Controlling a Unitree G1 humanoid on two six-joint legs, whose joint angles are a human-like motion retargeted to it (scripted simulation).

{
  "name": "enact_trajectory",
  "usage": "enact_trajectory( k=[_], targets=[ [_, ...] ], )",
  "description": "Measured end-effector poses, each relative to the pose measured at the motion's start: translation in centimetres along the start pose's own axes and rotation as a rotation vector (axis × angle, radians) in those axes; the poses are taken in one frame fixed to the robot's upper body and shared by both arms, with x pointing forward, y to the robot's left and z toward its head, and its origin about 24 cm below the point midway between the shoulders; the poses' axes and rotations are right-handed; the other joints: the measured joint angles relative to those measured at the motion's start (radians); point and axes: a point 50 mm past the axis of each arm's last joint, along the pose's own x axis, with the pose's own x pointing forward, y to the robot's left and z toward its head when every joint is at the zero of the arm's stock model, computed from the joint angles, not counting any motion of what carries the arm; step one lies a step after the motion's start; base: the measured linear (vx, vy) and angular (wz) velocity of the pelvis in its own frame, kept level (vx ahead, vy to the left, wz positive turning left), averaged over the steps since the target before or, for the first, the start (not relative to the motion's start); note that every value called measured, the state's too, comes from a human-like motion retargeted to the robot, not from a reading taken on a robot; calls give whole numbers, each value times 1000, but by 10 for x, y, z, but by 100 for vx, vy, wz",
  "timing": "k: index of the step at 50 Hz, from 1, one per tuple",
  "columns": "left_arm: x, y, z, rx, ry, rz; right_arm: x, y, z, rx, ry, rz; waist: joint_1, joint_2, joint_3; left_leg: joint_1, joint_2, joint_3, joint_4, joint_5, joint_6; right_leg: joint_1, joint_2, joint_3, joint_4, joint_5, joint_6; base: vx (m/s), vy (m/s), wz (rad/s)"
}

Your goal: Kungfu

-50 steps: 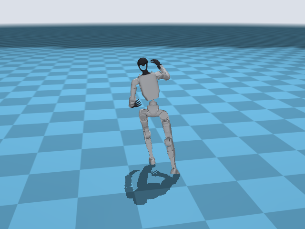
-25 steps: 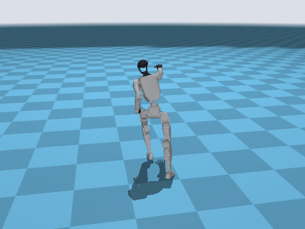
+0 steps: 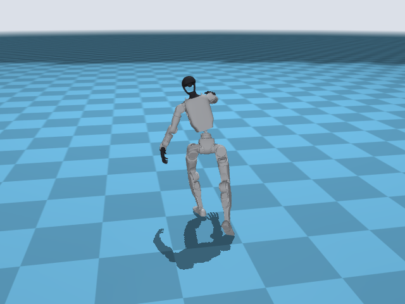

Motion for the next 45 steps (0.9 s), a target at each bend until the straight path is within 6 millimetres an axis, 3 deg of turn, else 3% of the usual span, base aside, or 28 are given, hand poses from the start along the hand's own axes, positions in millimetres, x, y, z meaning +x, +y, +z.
enact_trajectory(
  k=[2, 5, 7, 11, 14, 17, 20, 22, 27, 30, 33, 35, 37, 38, 40, 42, 43, 45],
  targets=[
    [18, -11, 22, 103, 32, 3, -7, 23, 15, 87, -77, 59, -16, 35, -4, 59, -11, -28, -53, 14, -10, -46, 3, 14, 107, 3, 33, 29, 13, 34],
    [38, -33, 64, 153, 19, -35, -22, 53, 47, 296, -228, 142, -34, 82, -15, 143, -17, -62, -126, 41, -17, -150, 92, 155, 214, -161, 147, 31, 6, 11],
    [49, -56, 106, 118, -90, -42, -33, 61, 77, 480, -356, 176, -45, 121, -27, 177, 2, -88, -152, 46, -17, -234, 172, 220, 245, -256, 147, 26, 2, 4],
    [49, -111, 218, 21, -474, -110, -53, 48, 135, 788, -622, 228, -95, 154, -20, 318, -83, -84, -272, 48, 26, -393, 133, 279, 295, -373, 97, 24, 23, 63],
    [19, -143, 305, -54, -795, -184, -77, 21, 183, 1017, -877, 326, -137, 186, -12, 417, -121, -112, -335, 36, 29, -497, 151, 322, 251, -393, 39, 32, 10, 73],
    [-34, -163, 382, -140, -1122, -274, -113, -14, 222, 1150, -1187, 451, -188, 227, -7, 508, -154, -150, -385, 24, 37, -584, 166, 350, 162, -359, -12, 45, 6, 71],
    [-101, -168, 438, -168, -1432, -361, -149, -45, 245, 1145, -1456, 462, -211, 262, 0, 606, -175, -172, -433, 21, 46, -645, 182, 369, 38, -294, -69, 52, 6, 34],
    [-143, -168, 462, -158, -1603, -388, -163, -58, 252, 1103, -1551, 414, -222, 278, -2, 666, -192, -188, -461, 14, 53, -679, 175, 365, -46, -242, -85, 60, -3, 38],
    [-231, -169, 487, -167, -1950, -403, -167, -69, 261, 1082, -1605, 376, -265, 324, -23, 768, -200, -253, -496, -16, 52, -754, 145, 342, -190, -168, -129, 68, -18, 62],
    [-266, -164, 488, -193, -2104, -393, -159, -72, 260, 1099, -1588, 400, -278, 349, -35, 812, -190, -274, -495, -41, 39, -766, 131, 324, -224, -176, -174, 64, -23, 52],
    [-275, -165, 488, -204, -2147, -358, -157, -75, 260, 1111, -1581, 386, -296, 379, -46, 869, -165, -295, -496, -44, 6, -718, 121, 269, -238, -171, -216, 87, -39, 48],
    [-273, -165, 487, -214, -2143, -335, -159, -77, 261, 1101, -1599, 377, -310, 395, -61, 903, -154, -298, -496, -36, -27, -677, 116, 236, -221, -113, -244, 77, -35, 32],
    [-261, -164, 484, -224, -2110, -324, -160, -76, 263, 1071, -1611, 375, -304, 380, -100, 914, -172, -262, -477, -5, -71, -626, 121, 260, -191, -16, -241, 86, -41, -4],
    [-252, -165, 483, -226, -2074, -328, -159, -74, 262, 1063, -1598, 375, -298, 396, -117, 915, -149, -248, -463, 28, -106, -586, 135, 206, -177, -112, -316, 93, -43, -3],
    [-220, -166, 476, -241, -1957, -341, -155, -61, 254, 1063, -1533, 389, -292, 416, -174, 917, -133, -232, -413, 145, -192, -564, 109, 79, -104, -228, -338, 106, -44, 15],
    [-171, -177, 457, -202, -1786, -338, -149, -34, 230, 1087, -1403, 422, -283, 388, -221, 867, -148, -193, -275, 359, -321, -634, 123, 237, -35, -246, -310, 75, -15, 26],
    [-148, -171, 446, -161, -1711, -289, -150, -21, 227, 1110, -1351, 449, -316, 359, -188, 833, -191, -132, -186, 474, -358, -631, 73, 310, -17, -257, -280, 19, 20, 48],
    [-92, -161, 418, -45, -1473, -210, -147, 11, 215, 1163, -1180, 521, -353, 305, -128, 729, -183, 80, 74, 723, -370, -570, -41, 282, 5, -298, -261, 11, 23, 26]
  ],
)
